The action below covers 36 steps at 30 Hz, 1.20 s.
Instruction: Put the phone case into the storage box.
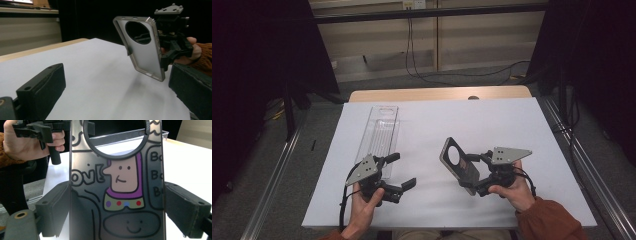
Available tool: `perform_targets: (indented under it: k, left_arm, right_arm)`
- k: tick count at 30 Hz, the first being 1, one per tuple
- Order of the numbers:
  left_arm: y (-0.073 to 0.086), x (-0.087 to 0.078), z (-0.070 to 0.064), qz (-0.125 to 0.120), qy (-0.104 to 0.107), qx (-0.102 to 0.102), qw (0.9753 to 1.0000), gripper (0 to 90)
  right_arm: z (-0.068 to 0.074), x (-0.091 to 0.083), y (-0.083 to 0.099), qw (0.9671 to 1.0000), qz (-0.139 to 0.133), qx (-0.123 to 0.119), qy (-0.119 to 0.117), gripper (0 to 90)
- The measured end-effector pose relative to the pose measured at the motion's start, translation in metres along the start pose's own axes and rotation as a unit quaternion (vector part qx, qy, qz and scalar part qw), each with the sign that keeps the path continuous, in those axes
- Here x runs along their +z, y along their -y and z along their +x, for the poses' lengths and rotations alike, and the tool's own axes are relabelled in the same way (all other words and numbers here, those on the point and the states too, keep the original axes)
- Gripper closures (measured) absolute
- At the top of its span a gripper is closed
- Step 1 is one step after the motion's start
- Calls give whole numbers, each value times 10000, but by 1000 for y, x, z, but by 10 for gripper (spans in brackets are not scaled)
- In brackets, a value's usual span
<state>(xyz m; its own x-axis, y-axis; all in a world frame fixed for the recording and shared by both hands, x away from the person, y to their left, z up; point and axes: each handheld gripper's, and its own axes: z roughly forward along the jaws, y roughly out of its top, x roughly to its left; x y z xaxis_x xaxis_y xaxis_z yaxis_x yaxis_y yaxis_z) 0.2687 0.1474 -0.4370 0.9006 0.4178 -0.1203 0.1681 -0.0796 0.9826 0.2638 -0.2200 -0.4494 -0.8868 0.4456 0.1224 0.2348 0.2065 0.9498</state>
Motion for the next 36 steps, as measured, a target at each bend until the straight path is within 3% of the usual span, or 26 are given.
perform_targets:
  k: [4,8,13,19,22,23,30,31,32,34,36]
  left_arm:
    - [-2,8,2,47,8,60,10000,12]
    - [-3,17,5,-47,79,-16,10000,12]
    - [-7,27,8,-99,116,46,9999,12]
    - [-10,45,8,-97,346,80,9993,12]
    - [-13,52,10,-103,531,114,9985,11]
    - [-14,55,9,-71,461,142,9988,11]
    - [-10,67,10,-285,915,158,9953,12]
    - [-10,69,8,-245,855,231,9958,12]
    - [-11,68,8,-210,980,248,9947,13]
    - [-11,68,7,-214,1035,234,9941,15]
    - [-11,68,5,-335,954,234,9946,13]
  right_arm:
    - [-1,0,-2,10000,8,0,43,122]
    - [-3,3,-3,10000,24,-27,24,122]
    - [-7,8,-9,9999,101,-104,-39,122]
    - [-11,14,-20,9997,56,-245,-23,122]
    - [-13,16,-18,9998,-34,-194,-23,122]
    - [-14,17,-17,9999,-18,-160,-24,122]
    - [-16,17,-12,9999,13,-119,-18,122]
    - [-15,17,-11,9999,25,-94,-28,122]
    - [-15,18,-10,9999,27,-116,-51,122]
    - [-14,19,-9,9999,20,-84,-78,122]
    - [-13,21,-8,9999,30,-52,-135,122]
